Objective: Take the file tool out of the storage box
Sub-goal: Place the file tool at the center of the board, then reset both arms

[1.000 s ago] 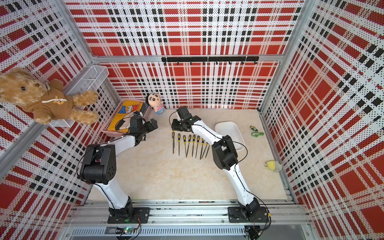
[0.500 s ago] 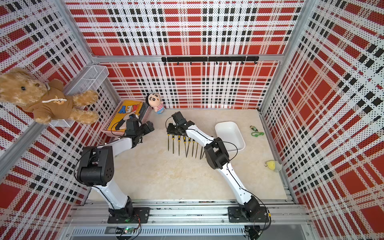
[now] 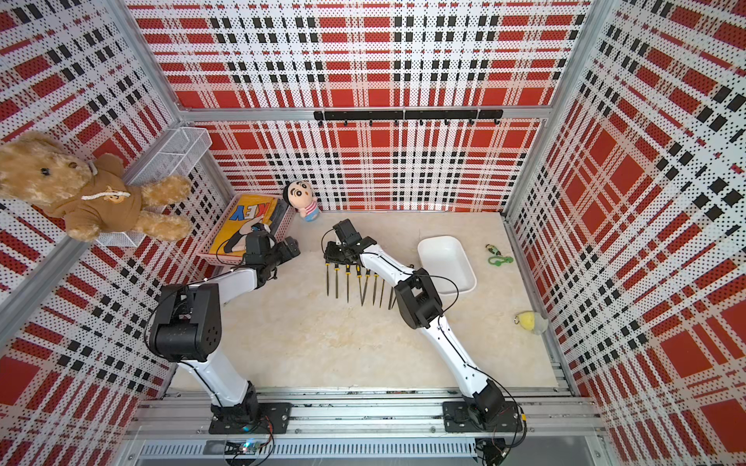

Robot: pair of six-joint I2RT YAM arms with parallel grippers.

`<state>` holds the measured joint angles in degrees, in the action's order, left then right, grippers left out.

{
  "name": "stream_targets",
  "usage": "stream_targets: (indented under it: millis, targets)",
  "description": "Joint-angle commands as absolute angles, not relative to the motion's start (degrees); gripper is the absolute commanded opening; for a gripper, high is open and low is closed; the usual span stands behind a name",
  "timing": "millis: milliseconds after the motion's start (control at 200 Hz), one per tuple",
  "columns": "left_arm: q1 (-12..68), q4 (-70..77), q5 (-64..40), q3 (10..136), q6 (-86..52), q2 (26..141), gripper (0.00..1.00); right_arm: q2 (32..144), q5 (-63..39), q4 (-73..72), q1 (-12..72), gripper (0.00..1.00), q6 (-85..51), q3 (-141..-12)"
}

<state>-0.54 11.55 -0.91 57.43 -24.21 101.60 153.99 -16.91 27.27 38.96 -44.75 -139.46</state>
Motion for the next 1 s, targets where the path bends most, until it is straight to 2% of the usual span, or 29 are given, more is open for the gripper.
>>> stream_targets:
  millis: [0, 311, 536, 696, 872, 997]
  targets:
    - [-0.88, 12.61, -0.97, 56.82, -24.26, 100.22, 1.00, 155.96, -17.13, 27.42, 39.46, 0.29, -44.98, -140.87]
    - [-0.88, 12.31, -0.65, 56.72, -24.01, 100.05, 1.00, 152.08, -14.91, 27.05, 39.13, 0.32, -42.82, -139.46]
    - [-0.92, 12.25, 0.04, 56.85, -23.60, 99.98, 1.00, 141.46, -9.82, 26.57, 37.05, 0.36, -37.82, -133.49]
    - [-1.21, 15.69, 1.10, 55.40, -22.43, 98.19, 0.99, 128.00, -1.82, 22.11, 32.99, 0.49, -30.15, -119.28]
    - [-2.15, 20.91, 3.36, 52.36, -19.89, 94.63, 0.99, 110.89, 4.96, 13.92, 26.49, 0.75, -23.02, -98.05]
    - [-2.94, 23.96, 6.59, 48.64, -17.72, 91.70, 0.99, 98.74, 8.50, 7.60, 21.13, 0.80, -20.45, -83.22]
